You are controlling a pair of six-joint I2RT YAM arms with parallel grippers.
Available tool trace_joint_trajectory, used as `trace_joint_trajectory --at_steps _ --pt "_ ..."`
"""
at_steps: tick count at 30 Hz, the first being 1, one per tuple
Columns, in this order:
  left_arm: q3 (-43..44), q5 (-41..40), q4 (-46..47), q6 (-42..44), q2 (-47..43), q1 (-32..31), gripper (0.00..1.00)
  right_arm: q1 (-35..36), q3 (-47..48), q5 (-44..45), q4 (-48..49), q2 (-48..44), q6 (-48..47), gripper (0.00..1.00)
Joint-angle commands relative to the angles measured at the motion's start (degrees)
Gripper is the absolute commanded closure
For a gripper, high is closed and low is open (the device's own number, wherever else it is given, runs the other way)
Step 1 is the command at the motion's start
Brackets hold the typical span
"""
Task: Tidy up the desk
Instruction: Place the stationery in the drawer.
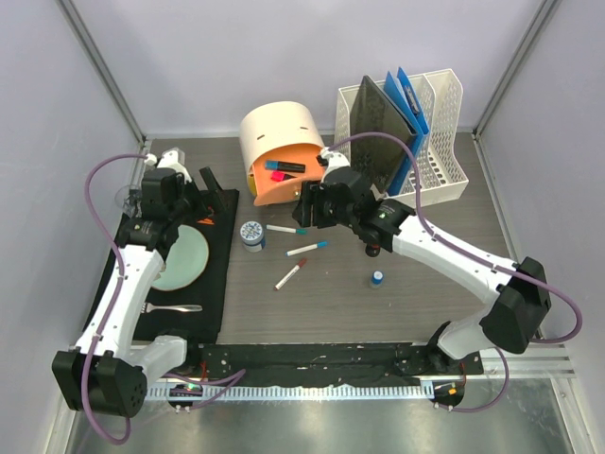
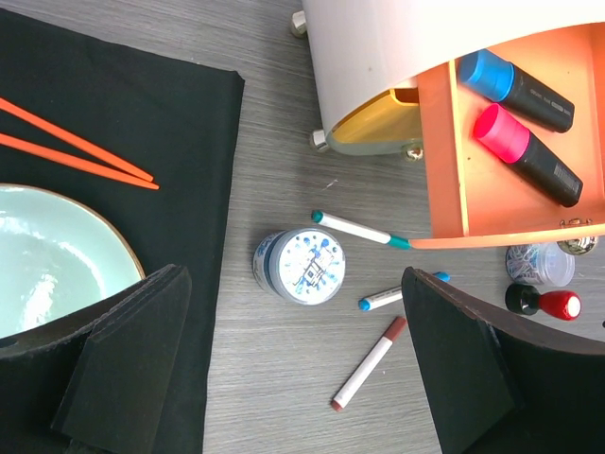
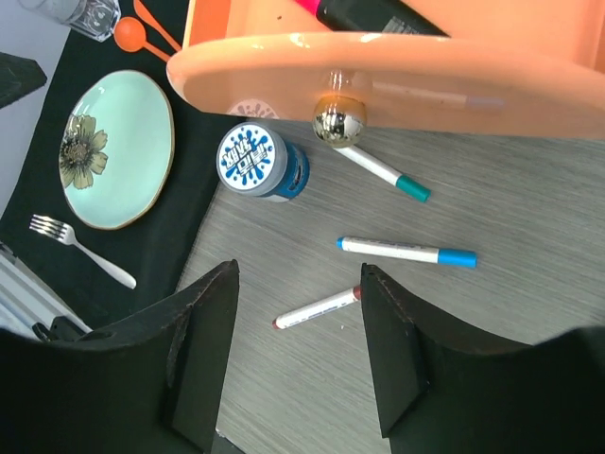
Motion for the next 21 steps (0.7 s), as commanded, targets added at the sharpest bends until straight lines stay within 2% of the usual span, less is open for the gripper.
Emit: trace_joint_trajectory --at_steps 1,7,11,21 --pt "-0.27 -0.73 2.74 -0.55 -1.33 0.22 0.00 -0.05 2.17 1.62 3.53 0.60 -1.50 0.40" --pt "-0.19 -0.38 2.92 -0.81 -1.42 0.22 0.00 -0.66 4.19 2.24 4.05 3.68 -1.94 0.41" --pt "-0.19 0.06 3.09 -0.90 -1.51 0.22 0.00 -1.28 5.16 2.85 6.42 4.73 -2.47 0.45" --pt "-0.36 0.76 3.89 -1.43 -1.07 0.22 0.00 -3.12 8.59 2.59 7.13 8.16 -3.26 0.46"
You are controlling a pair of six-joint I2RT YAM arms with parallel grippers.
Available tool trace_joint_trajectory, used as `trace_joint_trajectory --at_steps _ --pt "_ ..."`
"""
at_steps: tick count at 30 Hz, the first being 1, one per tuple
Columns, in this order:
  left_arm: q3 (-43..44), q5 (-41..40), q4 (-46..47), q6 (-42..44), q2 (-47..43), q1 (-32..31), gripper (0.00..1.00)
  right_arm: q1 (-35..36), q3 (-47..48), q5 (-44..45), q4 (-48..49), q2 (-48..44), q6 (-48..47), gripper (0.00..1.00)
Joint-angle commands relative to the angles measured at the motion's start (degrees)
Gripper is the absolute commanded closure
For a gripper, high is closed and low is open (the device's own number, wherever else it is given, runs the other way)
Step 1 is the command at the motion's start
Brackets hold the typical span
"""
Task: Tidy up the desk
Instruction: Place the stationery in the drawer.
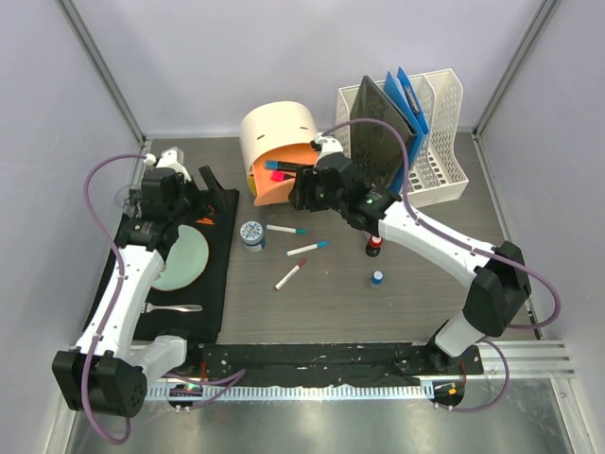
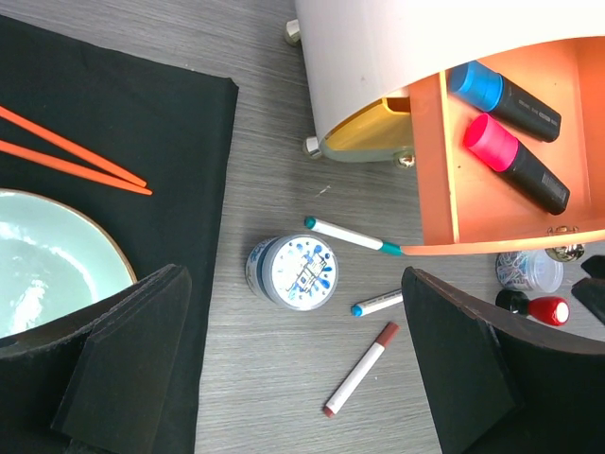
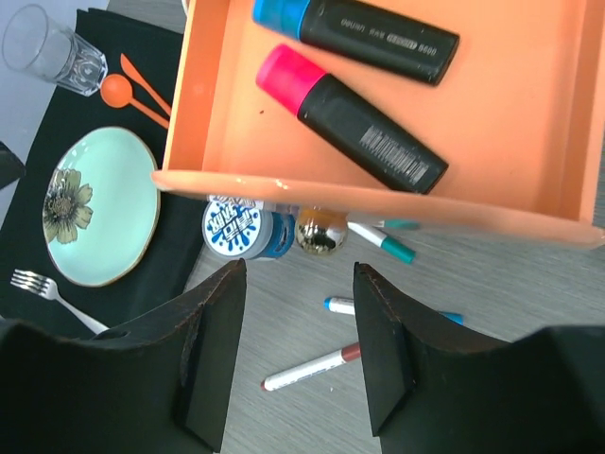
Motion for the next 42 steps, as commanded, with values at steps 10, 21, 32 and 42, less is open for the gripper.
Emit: trace_joint_trajectory --at_steps 10,21,32,42 --pt "-0.19 0.57 2.75 -0.29 -0.92 0.22 0.00 -1.99 2.86 -0.28 4.62 2.75 -0.48 0.50" --pt "-0.27 0.21 2.66 -0.03 -1.09 0.22 0.00 -2.08 2.95 -0.45 5.77 3.63 0.40 0.60" --pt "-0.45 0.57 3.10 -0.12 -0.83 0.22 0.00 -2.08 3.21 0.25 6.82 3.37 0.66 0.75" --pt "-0.10 0.57 3.28 -0.03 -0.48 0.31 0.00 -2.52 4.53 0.78 7.61 4.60 0.22 0.76"
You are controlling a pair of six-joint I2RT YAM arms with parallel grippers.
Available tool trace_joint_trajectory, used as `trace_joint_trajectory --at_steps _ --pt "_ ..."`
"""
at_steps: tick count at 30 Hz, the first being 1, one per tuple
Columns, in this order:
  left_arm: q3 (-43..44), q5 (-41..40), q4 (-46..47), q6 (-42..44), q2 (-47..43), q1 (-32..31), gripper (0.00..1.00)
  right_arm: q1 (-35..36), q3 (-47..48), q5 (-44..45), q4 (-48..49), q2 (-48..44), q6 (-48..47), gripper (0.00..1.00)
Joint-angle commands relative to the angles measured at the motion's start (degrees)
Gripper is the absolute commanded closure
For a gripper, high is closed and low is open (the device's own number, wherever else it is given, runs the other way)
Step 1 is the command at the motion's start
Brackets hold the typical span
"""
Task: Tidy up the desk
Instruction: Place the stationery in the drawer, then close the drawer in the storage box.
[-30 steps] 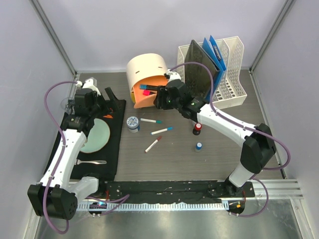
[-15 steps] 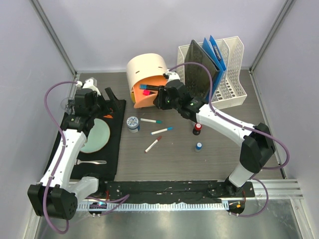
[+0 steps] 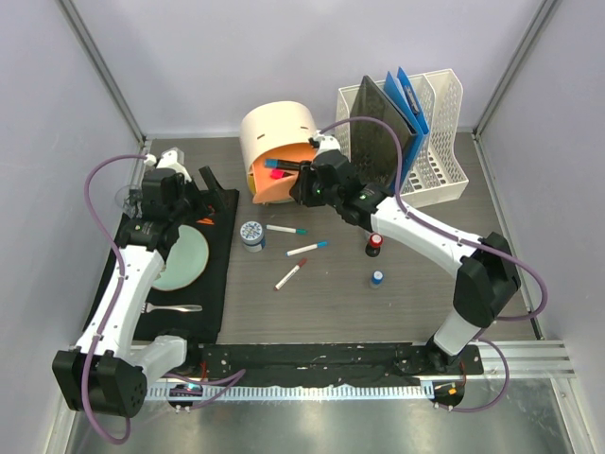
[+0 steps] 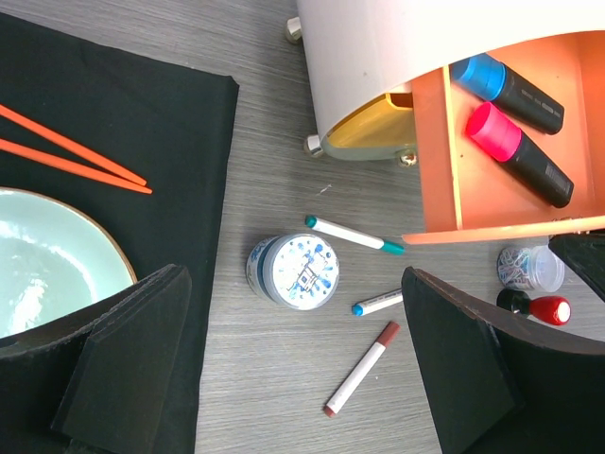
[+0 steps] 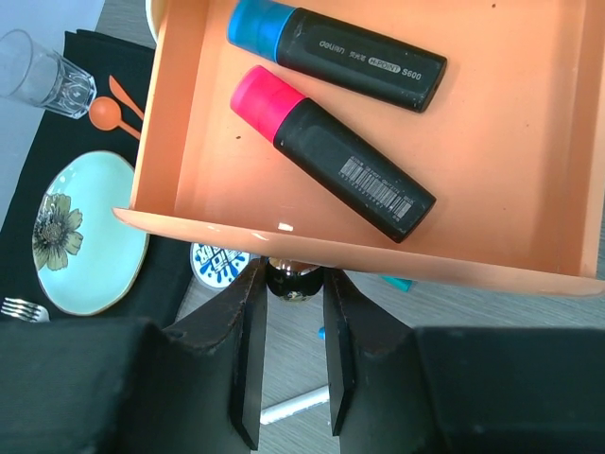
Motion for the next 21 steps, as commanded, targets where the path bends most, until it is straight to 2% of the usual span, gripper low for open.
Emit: trace_joint_trajectory --at_steps 1,21 --pt "0.34 0.59 2.99 0.08 -0.39 0.22 0.00 -0.42 3.66 1.21 4.10 0.64 -0.09 0.76" --pt "0.16 0.59 3.17 0.87 0.58 0.22 0.00 -1.57 8.23 0.86 5.68 5.74 -0.35 0.76"
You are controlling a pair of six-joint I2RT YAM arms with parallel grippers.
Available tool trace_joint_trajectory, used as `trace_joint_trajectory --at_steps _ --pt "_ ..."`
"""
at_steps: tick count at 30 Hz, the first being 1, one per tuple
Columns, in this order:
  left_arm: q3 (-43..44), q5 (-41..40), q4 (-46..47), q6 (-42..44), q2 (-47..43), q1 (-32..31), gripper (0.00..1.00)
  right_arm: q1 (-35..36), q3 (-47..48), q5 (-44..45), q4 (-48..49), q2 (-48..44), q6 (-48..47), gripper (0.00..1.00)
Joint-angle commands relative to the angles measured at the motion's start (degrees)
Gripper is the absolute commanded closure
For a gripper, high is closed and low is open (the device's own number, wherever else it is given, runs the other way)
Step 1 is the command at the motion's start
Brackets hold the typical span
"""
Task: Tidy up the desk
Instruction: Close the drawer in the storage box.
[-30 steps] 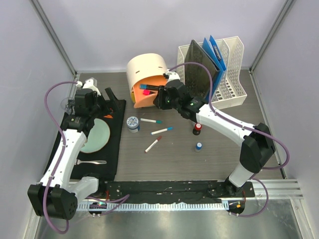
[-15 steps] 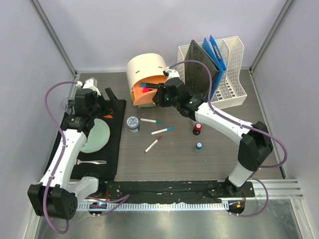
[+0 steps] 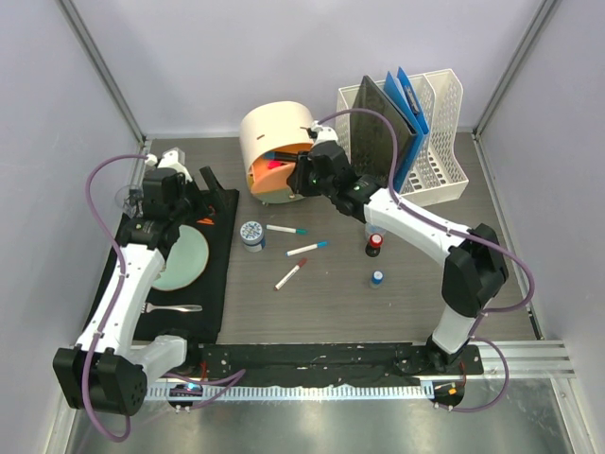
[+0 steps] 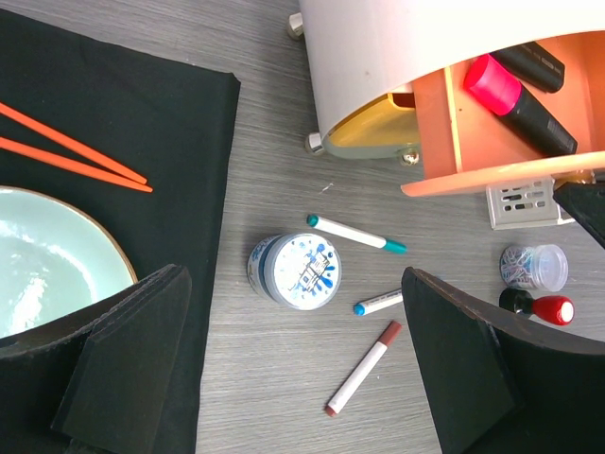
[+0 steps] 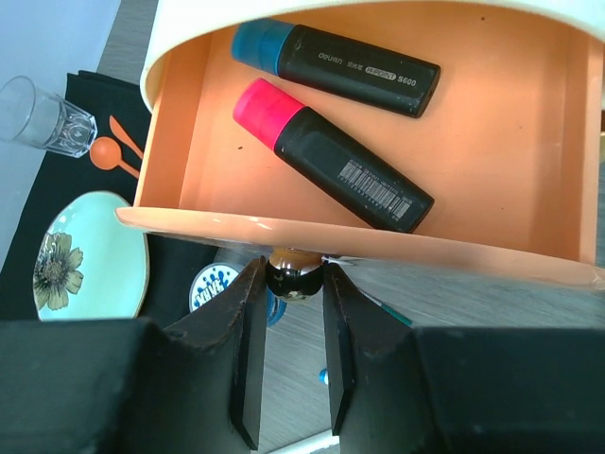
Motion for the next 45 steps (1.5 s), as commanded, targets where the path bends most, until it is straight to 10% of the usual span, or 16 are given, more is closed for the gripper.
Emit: trace_joint_trajectory --at_steps 1,45 --pt "0.08 0.50 3.15 0.81 -0.01 0.22 0.00 -0.41 3.64 0.36 4.04 1.24 -0.13 0.76" --pt "-1.16 0.94 4.90 1.69 3.77 0.31 0.00 -2.87 10.23 -1.84 7.12 10.29 -1.36 0.72"
